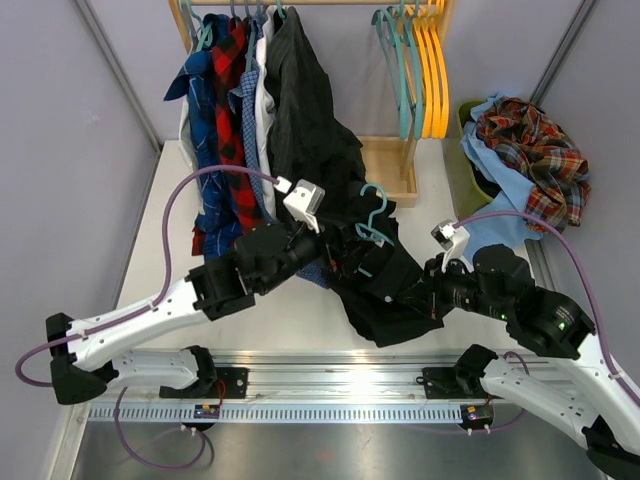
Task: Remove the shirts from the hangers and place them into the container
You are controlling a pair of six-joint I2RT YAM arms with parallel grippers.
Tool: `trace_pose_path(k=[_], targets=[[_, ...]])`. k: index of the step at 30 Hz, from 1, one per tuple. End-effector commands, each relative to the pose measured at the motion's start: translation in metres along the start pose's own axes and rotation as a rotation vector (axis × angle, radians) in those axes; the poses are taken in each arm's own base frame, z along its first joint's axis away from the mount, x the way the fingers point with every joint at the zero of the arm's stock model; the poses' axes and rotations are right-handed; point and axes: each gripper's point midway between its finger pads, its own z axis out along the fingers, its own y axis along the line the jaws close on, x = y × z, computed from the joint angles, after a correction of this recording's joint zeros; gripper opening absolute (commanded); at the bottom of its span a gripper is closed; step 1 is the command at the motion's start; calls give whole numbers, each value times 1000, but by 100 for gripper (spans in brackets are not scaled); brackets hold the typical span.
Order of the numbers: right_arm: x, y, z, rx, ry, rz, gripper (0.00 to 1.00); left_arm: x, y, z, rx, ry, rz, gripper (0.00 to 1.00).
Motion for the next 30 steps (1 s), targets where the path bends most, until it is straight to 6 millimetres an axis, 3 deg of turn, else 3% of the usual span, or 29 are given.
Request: trace_pose_path(k=[1,6,9,19,23,30], targets=[[-6,21,-11,-105,-38,3,0,-40,-9,14,58,-102,-31,99],[-4,22,-17,-110,-44,7,0,-28,6,32,33,-69,-42,99],[0,23,-15,-123,-32,9,0,-32,4,41,56,-82,-45,99],[8,18,-7,-111,-4,21,0,-43,-25,51,188,-89,-40,99],[4,18,-4,-110,-11,25,0,-32,-33,58,233,-53,-60,99],[-7,18,-3,-96,-52,28,0,-3,-27,69,218,8,-120,99]])
